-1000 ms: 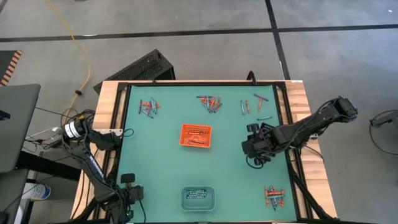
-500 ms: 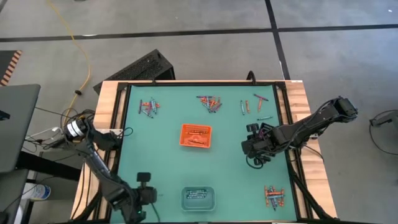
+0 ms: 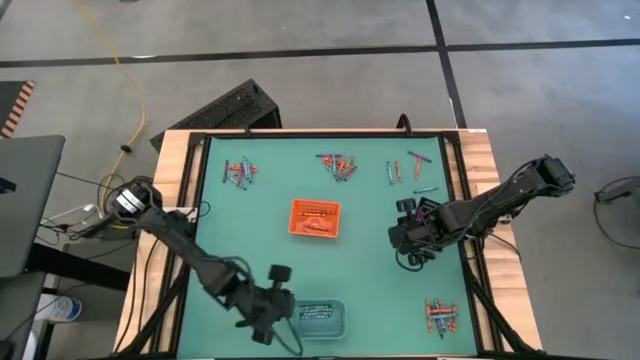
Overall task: Sort crayons
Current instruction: Put the blue crayon into the blue bin, then put the orange crayon into the orange bin
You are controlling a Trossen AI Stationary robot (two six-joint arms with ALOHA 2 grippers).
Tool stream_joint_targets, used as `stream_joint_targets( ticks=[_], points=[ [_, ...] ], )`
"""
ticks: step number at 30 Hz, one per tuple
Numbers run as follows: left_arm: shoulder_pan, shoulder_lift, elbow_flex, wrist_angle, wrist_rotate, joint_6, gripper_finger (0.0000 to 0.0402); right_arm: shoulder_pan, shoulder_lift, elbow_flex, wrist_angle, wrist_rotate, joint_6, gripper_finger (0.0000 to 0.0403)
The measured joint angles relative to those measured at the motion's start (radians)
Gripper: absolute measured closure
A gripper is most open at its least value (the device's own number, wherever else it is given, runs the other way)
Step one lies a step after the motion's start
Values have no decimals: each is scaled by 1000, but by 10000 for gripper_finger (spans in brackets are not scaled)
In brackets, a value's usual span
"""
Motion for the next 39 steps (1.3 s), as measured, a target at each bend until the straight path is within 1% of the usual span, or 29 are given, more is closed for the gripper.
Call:
stream_joint_targets(
  ticks=[2, 5, 7, 9, 11, 13, 15, 18, 19, 21, 24, 27, 30, 35, 39],
  points=[
    [30, 4, 0, 54, 61, 36, 401, 0, 0, 0, 0, 0, 0, 285],
    [67, 18, -1, 146, 124, 68, 401, 0, 0, 0, 0, 0, 0, 285],
    [76, 25, -2, 183, 183, 98, 401, 0, 0, 0, 0, 0, 0, 285],
    [92, 49, 1, 278, 252, 115, 401, 0, 0, 0, 1, 0, 0, 285],
    [97, 61, -1, 280, 287, 116, 401, 0, 0, 0, 5, 0, -2, 285],
    [113, 87, 0, 303, 299, 99, 401, 0, 1, 0, 5, 0, -1, 285],
    [118, 97, -5, 255, 296, 83, 401, 0, 0, 0, 7, 0, -1, 285],
    [129, 123, 1, 271, 304, 71, 401, 0, 1, 0, 7, 0, -2, 285],
    [129, 125, -1, 253, 312, 66, 401, 0, 0, 0, 7, 0, -4, 285],
    [135, 146, 2, 289, 340, 54, 401, 0, 1, 0, 7, 0, -4, 285],
    [142, 166, -2, 275, 366, 39, 399, 0, 0, 0, 12, 1, -8, 285],
    [150, 171, -1, 270, 369, 29, 382, 0, 0, 0, 16, 1, -9, 285],
    [153, 170, 1, 275, 338, 26, 356, 0, 1, 0, 16, 0, -10, 285],
    [154, 167, 0, 282, 337, 25, 314, 0, 0, 0, 16, 0, -11, 285],
    [154, 166, 0, 277, 336, 28, 293, 0, 0, 0, 16, 0, -11, 285]
  ],
)
